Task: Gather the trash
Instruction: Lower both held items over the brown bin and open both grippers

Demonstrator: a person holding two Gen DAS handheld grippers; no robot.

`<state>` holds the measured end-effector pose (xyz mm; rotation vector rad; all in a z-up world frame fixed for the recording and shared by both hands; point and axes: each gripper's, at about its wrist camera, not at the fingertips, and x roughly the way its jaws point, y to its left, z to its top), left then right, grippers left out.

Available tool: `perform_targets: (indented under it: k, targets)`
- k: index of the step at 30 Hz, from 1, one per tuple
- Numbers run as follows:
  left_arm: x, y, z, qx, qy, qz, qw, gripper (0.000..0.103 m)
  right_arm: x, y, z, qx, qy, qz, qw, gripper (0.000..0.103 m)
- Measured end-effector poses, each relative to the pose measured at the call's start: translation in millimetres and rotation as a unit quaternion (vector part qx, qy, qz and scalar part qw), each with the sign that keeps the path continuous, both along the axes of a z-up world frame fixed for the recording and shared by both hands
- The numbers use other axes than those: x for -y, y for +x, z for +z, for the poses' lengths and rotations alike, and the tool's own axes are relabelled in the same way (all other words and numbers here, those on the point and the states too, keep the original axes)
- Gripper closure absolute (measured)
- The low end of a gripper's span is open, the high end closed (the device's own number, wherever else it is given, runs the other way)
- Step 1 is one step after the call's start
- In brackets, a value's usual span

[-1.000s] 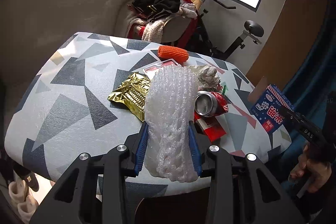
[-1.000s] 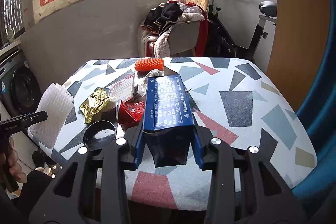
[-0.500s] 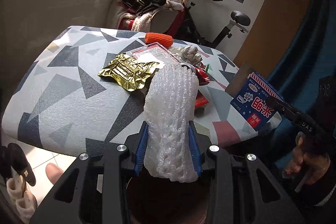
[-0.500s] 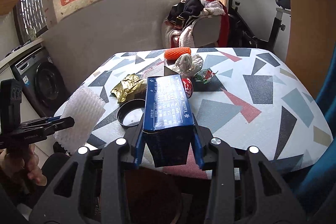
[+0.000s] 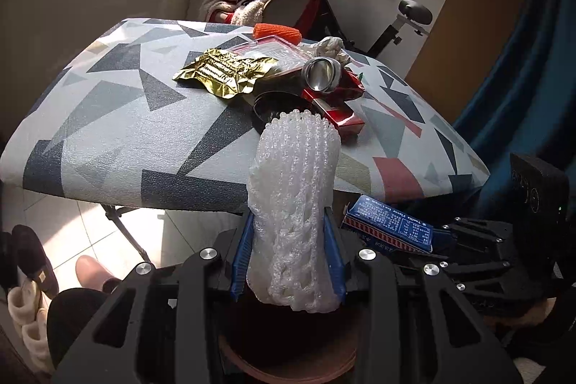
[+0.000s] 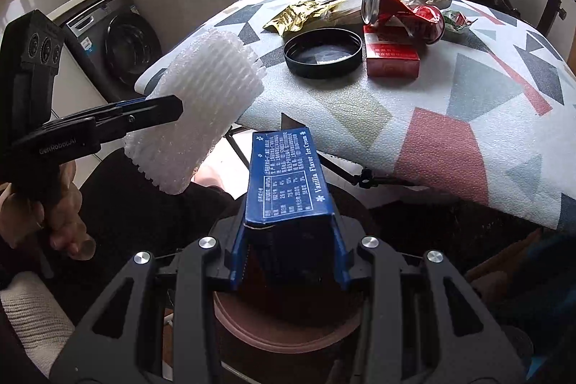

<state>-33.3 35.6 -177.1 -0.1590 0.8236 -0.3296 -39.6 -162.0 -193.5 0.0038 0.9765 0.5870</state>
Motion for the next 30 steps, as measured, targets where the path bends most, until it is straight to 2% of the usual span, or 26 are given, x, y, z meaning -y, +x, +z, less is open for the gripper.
perform_targets:
  k: [9,12,17,20,24,30]
  targets:
    - [2.8,1.6,-14.9,-0.014,0.003,-0.006,0.9999,0.067,-2.6,5.1,-32.1,-0.043,-0.027,-0.012,0.999,0.06]
    - [1.1,4.3,-17.9,-0.019,-0.002,-0.006,0.9998,0.067,-0.4,4.7,-33.5,-0.04,-0.033,-0.023,0.998,0.043]
    - [-0.6,5.6,-25.7,-0.032,-0.012,-0.008,0.9994,0.066,10.8,1.7,-17.5,0.013,-0.042,-0.063,0.997,0.012]
    - [1.6,6.2,-28.1,-0.036,-0.009,-0.012,0.9992,0.066,20.1,3.1,-10.0,0.038,-0.04,-0.093,0.994,0.008]
    - [7.5,5.3,-29.2,-0.035,-0.001,-0.023,0.9991,0.066,29.8,5.8,-7.2,0.045,-0.036,-0.12,0.991,0.006]
    - [12.1,5.4,-31.1,-0.037,0.008,-0.033,0.9987,0.062,29.2,5.0,-3.4,0.061,-0.043,-0.126,0.989,0.006]
